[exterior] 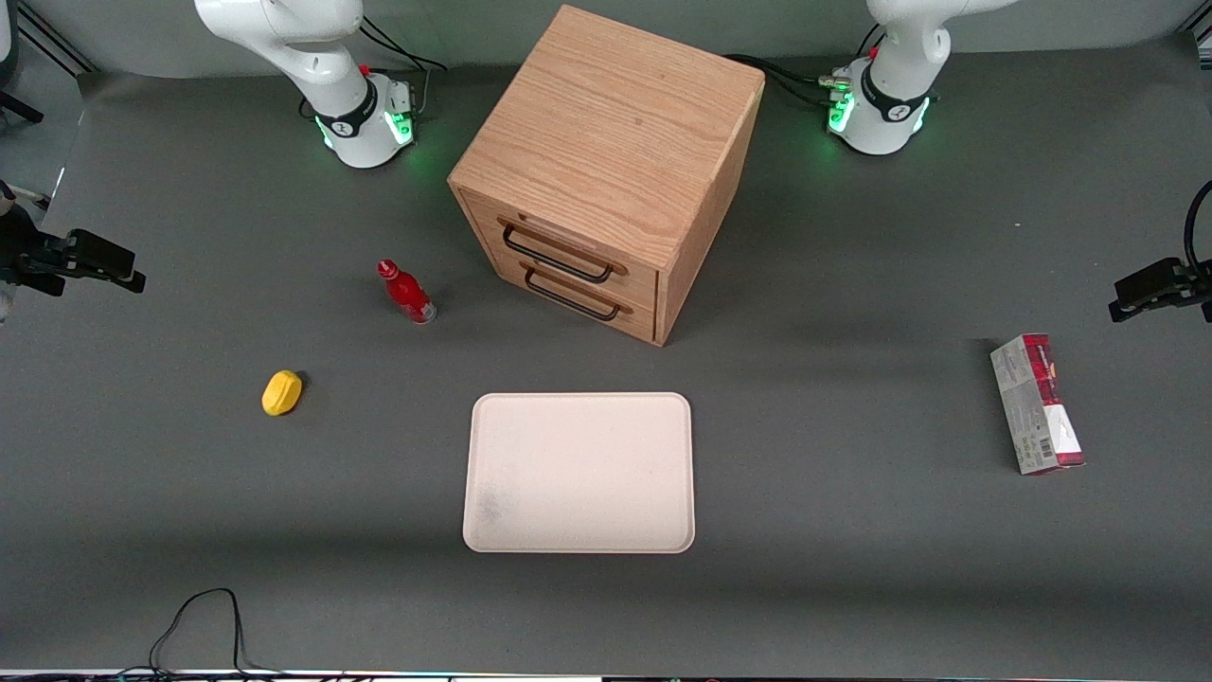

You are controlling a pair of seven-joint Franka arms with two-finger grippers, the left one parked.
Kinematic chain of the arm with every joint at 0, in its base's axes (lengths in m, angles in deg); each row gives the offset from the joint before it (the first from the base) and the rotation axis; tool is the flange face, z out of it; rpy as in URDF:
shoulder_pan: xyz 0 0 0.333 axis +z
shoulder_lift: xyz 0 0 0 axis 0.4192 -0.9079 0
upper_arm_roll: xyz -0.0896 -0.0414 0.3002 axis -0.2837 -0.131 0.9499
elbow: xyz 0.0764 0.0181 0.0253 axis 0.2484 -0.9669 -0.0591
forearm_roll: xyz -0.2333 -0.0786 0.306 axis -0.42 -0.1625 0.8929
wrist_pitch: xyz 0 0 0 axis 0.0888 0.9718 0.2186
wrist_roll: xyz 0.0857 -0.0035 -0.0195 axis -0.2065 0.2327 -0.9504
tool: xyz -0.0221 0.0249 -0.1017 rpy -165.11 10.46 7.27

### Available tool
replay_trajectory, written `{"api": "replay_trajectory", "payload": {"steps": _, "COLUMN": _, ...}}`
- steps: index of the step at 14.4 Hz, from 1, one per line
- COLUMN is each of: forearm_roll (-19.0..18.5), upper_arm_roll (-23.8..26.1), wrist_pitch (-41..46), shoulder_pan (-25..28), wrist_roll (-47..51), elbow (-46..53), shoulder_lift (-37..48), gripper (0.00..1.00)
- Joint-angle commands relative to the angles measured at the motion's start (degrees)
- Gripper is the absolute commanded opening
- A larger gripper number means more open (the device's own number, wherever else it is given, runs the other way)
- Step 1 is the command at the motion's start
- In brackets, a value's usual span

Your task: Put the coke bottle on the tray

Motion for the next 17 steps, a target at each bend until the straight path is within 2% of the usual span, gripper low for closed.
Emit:
{"api": "replay_trajectory", "payload": {"steps": 1, "forearm_roll": -0.9, "upper_arm_roll": -0.6, "wrist_pitch": 0.5, "shoulder_pan": 0.6, "wrist_roll": -1.1, "elbow": -0.8, "shoulder_lift": 0.9, "gripper": 1.0}}
{"api": "replay_trajectory", "payload": {"steps": 9, "forearm_roll": -0.1, "upper_arm_roll": -0.2, "wrist_pitch": 1.7, "shoulder_pan": 1.1, "wrist_roll": 0.5, "elbow": -0.9, "shoulder_lift": 2.2, "gripper": 1.0}}
{"api": "replay_trajectory", "payload": {"steps": 13, "forearm_roll": 0.2, "upper_arm_roll": -0.2, "wrist_pitch": 2.2, "shoulder_pan": 8.9, "wrist_roll": 10.6, "elbow": -5.4, "shoulder_lift": 7.4, "gripper": 1.0}}
{"api": "replay_trajectory", "payload": {"steps": 17, "forearm_roll": 0.2, "upper_arm_roll": -0.2, "wrist_pitch": -2.7, "shoulder_pan": 15.3, "wrist_roll": 16.8, "elbow": -14.7, "shoulder_lift": 13.8, "gripper": 1.0}}
